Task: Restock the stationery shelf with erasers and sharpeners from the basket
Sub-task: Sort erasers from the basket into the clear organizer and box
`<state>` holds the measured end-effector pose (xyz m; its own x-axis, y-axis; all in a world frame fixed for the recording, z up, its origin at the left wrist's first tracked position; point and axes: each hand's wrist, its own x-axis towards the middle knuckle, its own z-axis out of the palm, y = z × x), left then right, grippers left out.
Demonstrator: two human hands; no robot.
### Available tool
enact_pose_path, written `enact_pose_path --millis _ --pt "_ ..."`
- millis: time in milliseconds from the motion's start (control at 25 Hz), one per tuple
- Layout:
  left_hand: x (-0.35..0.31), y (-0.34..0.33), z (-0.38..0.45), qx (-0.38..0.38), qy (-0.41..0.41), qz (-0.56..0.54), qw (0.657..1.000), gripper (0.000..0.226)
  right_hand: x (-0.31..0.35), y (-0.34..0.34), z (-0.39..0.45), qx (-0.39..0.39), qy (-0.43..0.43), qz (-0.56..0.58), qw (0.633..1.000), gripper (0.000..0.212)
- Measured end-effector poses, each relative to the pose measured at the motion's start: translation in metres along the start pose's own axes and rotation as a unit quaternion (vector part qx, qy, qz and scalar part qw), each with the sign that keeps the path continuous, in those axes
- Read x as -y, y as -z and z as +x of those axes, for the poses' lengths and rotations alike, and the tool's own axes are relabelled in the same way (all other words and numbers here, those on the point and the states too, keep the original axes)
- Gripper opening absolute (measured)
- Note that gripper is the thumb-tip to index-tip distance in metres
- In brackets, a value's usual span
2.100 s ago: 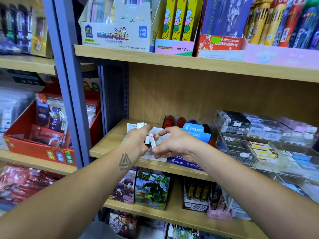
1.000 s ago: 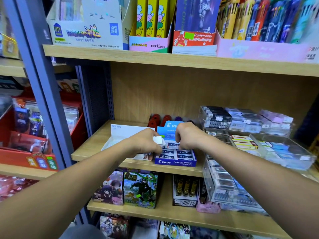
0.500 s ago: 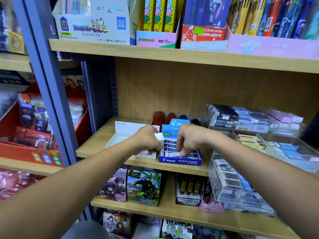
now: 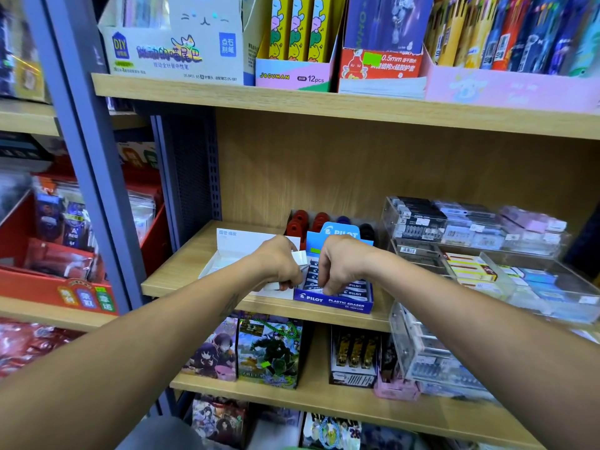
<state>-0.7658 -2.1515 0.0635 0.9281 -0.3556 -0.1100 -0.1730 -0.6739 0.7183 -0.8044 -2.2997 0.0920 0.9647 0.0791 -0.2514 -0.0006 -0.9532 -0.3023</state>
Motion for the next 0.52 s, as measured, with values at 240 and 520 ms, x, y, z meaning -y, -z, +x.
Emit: enact_pose_path --millis 240,520 --pt "-0.001 0.002 0.000 0.016 0.001 -0.008 1.000 0.045 -0.003 -0.008 -0.003 0.001 0.017 -0.065 0.998 0.026" --pt "-0.002 0.008 -0.010 0.037 -0.003 -0.049 0.998 0.024 -0.001 0.000 -0.002 -0.040 0.017 -0.006 0.999 0.039"
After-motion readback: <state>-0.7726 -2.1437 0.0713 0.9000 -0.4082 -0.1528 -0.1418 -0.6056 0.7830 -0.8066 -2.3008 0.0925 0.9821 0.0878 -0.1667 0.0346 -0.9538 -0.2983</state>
